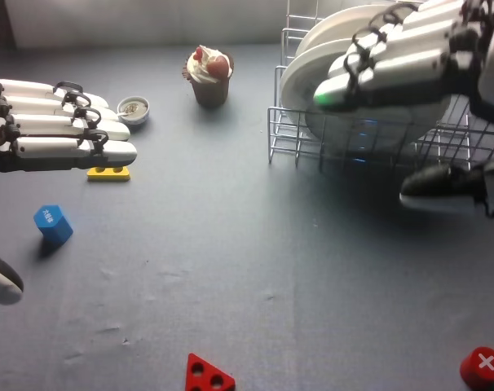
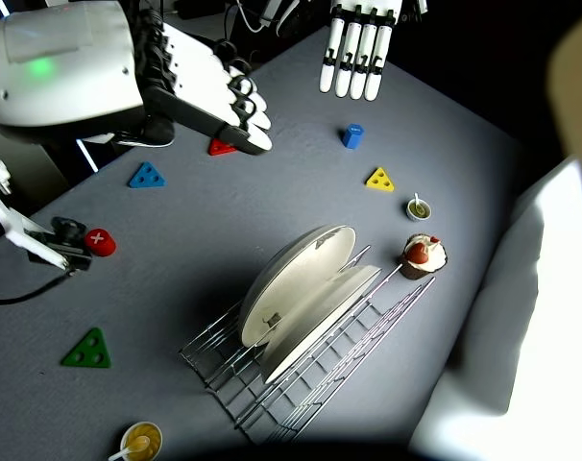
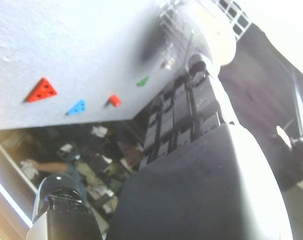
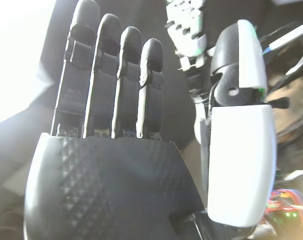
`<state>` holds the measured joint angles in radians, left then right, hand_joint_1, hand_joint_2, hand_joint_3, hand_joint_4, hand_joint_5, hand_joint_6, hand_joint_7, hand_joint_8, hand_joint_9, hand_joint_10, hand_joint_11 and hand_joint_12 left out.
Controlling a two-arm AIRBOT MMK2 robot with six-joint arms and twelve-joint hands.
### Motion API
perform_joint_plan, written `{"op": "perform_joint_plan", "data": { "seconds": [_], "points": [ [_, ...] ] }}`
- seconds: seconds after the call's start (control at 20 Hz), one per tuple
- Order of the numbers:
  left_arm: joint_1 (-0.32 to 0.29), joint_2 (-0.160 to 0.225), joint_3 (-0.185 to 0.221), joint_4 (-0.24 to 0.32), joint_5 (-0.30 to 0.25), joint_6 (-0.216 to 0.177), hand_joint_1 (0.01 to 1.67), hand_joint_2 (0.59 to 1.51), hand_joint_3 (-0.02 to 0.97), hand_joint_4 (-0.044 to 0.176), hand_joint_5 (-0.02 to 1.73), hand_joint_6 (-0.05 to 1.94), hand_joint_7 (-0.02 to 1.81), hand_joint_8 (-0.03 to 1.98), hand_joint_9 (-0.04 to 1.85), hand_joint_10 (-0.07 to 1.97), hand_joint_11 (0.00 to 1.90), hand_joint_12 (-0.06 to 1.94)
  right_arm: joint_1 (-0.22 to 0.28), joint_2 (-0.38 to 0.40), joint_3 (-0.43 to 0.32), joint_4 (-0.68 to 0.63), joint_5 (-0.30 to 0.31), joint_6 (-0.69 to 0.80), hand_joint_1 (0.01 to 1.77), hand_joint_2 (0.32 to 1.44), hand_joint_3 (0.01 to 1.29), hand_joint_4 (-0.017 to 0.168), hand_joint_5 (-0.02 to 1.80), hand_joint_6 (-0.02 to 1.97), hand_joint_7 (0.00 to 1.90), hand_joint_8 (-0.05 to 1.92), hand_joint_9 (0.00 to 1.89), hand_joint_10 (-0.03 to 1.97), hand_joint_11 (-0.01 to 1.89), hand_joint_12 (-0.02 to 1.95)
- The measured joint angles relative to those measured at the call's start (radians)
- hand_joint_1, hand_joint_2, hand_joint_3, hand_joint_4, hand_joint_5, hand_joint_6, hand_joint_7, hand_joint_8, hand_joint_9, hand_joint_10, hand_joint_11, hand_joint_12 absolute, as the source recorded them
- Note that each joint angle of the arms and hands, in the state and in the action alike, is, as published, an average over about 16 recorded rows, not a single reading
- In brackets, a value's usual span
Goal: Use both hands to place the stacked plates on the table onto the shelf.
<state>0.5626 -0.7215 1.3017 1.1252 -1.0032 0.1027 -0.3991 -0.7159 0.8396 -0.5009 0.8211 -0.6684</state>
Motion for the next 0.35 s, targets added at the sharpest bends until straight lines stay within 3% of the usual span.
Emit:
{"op": "perform_joint_plan", "data": {
  "seconds": [0.35],
  "points": [
    [0.001,0.000,-0.002,0.000,0.000,-0.001,0.12,0.933,0.001,0.002,0.02,0.02,0.06,0.01,0.09,0.01,0.14,0.01,-0.012,0.027,-0.042,-0.040,0.016,-0.025,0.99,0.96,0.01,0.006,0.63,0.01,0.66,0.01,0.70,0.01,0.77,0.01]
  ]
}}
